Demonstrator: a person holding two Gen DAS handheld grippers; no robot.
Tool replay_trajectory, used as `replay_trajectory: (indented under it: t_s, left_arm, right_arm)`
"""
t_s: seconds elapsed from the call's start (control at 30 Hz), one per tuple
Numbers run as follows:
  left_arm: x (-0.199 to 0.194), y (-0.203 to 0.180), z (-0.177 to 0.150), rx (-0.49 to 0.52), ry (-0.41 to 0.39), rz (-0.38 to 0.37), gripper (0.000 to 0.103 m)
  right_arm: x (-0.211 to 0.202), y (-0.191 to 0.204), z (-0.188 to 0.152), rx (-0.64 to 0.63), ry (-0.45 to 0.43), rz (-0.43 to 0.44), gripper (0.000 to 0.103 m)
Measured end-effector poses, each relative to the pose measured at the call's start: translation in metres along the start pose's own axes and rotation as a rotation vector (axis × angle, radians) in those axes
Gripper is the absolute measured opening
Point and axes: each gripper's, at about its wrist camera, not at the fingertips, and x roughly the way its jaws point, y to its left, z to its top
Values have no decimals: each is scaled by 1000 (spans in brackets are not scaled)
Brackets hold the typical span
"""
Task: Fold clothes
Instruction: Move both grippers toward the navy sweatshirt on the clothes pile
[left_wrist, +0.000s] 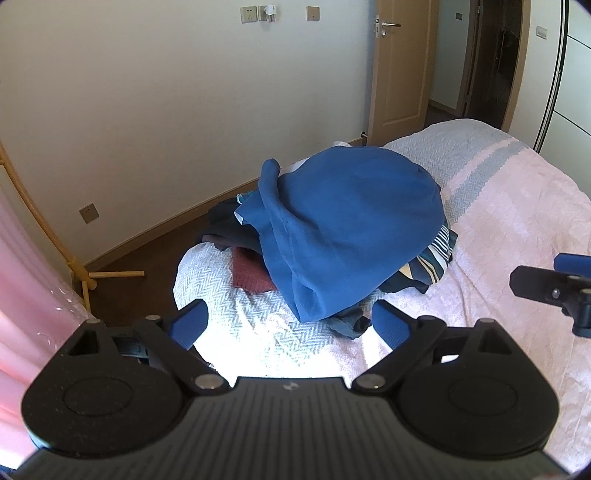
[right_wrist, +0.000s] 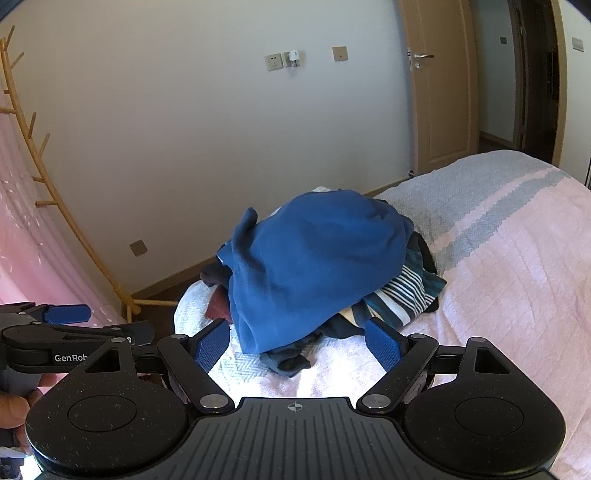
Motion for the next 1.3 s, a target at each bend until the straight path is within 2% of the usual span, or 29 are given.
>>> replay_trajectory:
  t_s: [0.3, 0.77, 0.97, 1.3]
  left_arm:
    - [-2, -2, 0, 9, -5, -11, 94]
    - [-8, -7, -10, -5, 1, 12, 94]
    - [-17, -6, -10, -82, -10, -35, 94]
    - [-26, -15, -14, -99, -16, 3, 94]
  right_arm:
    - [-2, 2, -2, 7, 8, -6, 83]
    - [-6, -7, -13, -2, 12, 22, 83]
    - [-10, -10, -13, -10, 11, 38, 83]
    - [-15, -18, -13, -25, 9, 66, 83]
